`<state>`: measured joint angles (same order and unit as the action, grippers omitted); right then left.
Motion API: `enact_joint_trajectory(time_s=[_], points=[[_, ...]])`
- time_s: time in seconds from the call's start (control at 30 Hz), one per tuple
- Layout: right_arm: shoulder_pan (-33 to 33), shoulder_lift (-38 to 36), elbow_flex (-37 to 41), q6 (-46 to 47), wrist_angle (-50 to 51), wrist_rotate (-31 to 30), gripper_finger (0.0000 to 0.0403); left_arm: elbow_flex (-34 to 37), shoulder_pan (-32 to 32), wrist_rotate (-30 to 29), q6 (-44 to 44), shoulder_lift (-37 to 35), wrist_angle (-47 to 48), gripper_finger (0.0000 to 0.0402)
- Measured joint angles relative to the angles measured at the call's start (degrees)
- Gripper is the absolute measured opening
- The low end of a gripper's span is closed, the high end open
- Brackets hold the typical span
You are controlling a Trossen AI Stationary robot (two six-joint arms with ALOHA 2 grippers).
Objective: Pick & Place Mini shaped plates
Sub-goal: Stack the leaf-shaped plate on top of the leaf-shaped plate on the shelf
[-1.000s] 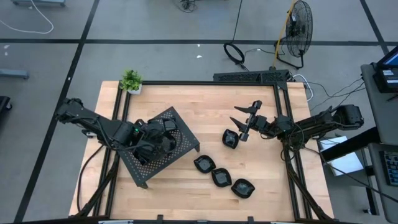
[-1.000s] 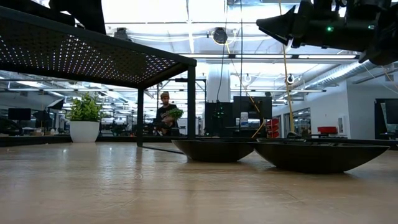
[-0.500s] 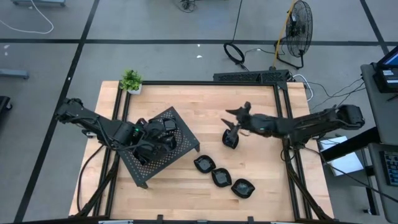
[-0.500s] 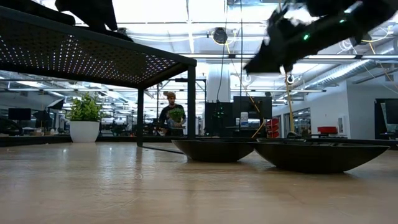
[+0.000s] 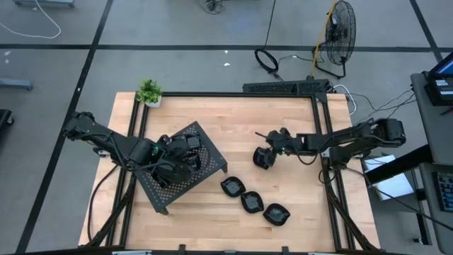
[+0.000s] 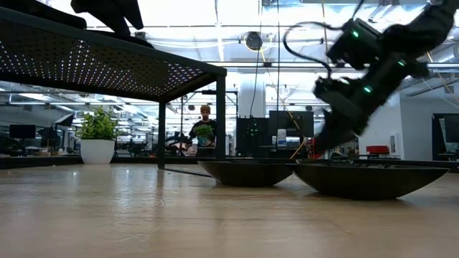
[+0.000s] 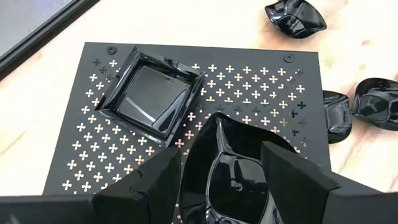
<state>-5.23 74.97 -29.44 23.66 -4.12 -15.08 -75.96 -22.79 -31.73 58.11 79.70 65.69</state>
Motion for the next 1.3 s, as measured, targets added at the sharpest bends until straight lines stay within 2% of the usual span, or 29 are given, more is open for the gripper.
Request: enact_joint_trajectory(time_s=[0.07, 0.33, 0.7, 0.87, 1.13, 1.3], points=[[-0.2, 0.0, 2.5, 1.8, -0.2, 1.9, 0.0210, 0.0, 0.0, -0.4, -0.2, 0.0, 0.0, 0.0219], [-1.1, -0.1, 9.2, 5.4, -6.2, 2.8, 0.0210, 0.0, 0.0, -1.8, 0.0, 0.0, 0.0, 0.0220], [-1.1, -0.4, 9.9, 5.6, -8.3, 6.8, 0.0204, 0.0, 0.0, -1.9, -0.1, 0.0, 0.0, 0.0214], [-1.1, -0.4, 9.9, 5.7, -7.9, 7.5, 0.0154, 0.0, 0.0, -2.4, -0.2, 0.0, 0.0, 0.0214], [-1.0, -2.8, 10.0, 4.6, -5.8, 9.2, 0.0015, 0.0, 0.0, -3.8, 0.1, 0.0, 0.0, 0.0214], [-1.0, -5.3, 10.0, -2.3, -11.3, 8.6, 0.0008, 0.0, 0.3, -4.8, -0.8, 0.0, -1.1, 0.0214]])
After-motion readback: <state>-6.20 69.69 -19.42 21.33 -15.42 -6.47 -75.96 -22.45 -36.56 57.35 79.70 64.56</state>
